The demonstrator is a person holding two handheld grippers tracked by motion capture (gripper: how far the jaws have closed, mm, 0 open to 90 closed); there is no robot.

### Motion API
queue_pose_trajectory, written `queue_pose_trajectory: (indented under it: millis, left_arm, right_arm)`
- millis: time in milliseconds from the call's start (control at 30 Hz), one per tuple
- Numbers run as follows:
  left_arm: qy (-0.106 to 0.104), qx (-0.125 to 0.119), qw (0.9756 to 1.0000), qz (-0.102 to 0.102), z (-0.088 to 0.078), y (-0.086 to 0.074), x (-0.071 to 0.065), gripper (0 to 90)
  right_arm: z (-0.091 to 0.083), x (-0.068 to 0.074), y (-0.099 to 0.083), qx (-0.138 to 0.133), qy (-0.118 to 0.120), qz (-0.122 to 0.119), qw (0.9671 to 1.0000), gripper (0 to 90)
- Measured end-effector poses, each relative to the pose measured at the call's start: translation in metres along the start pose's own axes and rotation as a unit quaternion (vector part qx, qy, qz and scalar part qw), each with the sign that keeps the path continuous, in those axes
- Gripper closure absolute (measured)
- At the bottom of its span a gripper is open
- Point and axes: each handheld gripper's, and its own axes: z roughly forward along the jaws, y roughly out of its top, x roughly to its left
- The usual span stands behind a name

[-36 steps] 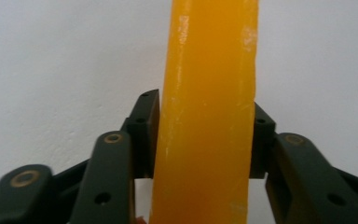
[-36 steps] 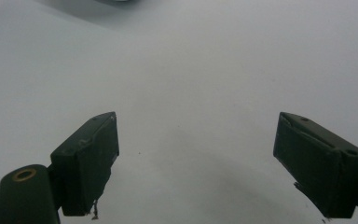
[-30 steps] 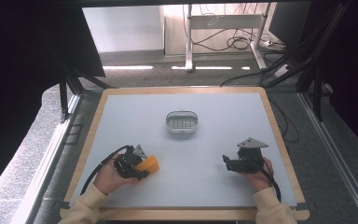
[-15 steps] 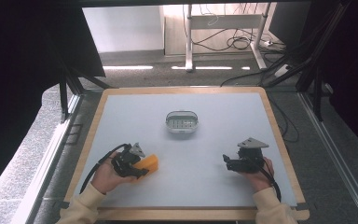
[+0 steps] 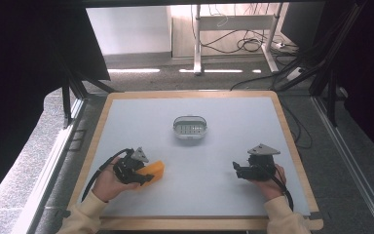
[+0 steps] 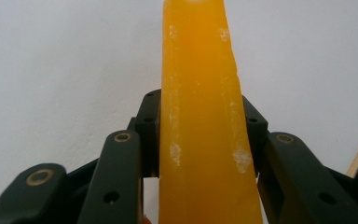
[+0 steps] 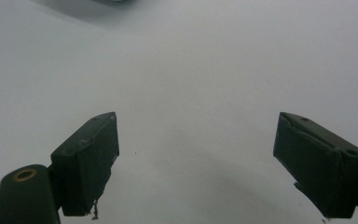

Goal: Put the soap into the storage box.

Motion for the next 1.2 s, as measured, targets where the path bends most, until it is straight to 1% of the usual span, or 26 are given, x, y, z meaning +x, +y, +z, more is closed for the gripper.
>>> queue_pose_trajectory:
  millis: [300,733,833,1067,1200]
  left_arm:
    - [-0.002,-0.004,1.0,-0.003,-0.002,0.0,0.001,61.9]
    - [0.0,-0.012,0.9999,-0.004,-0.007,0.002,0.003,62.0]
    - [0.004,-0.016,0.9999,-0.002,-0.008,0.002,0.003,62.0]
    - [0.006,-0.026,0.9996,-0.002,-0.016,0.007,0.005,62.0]
    - [0.004,-0.03,0.9995,-0.003,-0.018,0.01,0.007,62.0]
  right_arm:
    - [0.0,0.0,0.0,-0.001,0.0,0.0,1.0,14.3]
    - [-0.001,0.001,0.0,-0.001,0.001,0.0,1.0,14.3]
    - [-0.001,0.001,0.001,-0.002,0.001,0.001,1.0,14.3]
    - [-0.001,0.001,0.001,-0.003,0.001,0.002,1.0,14.3]
    - [-0.001,0.001,0.001,-0.002,0.001,0.002,1.0,14.3]
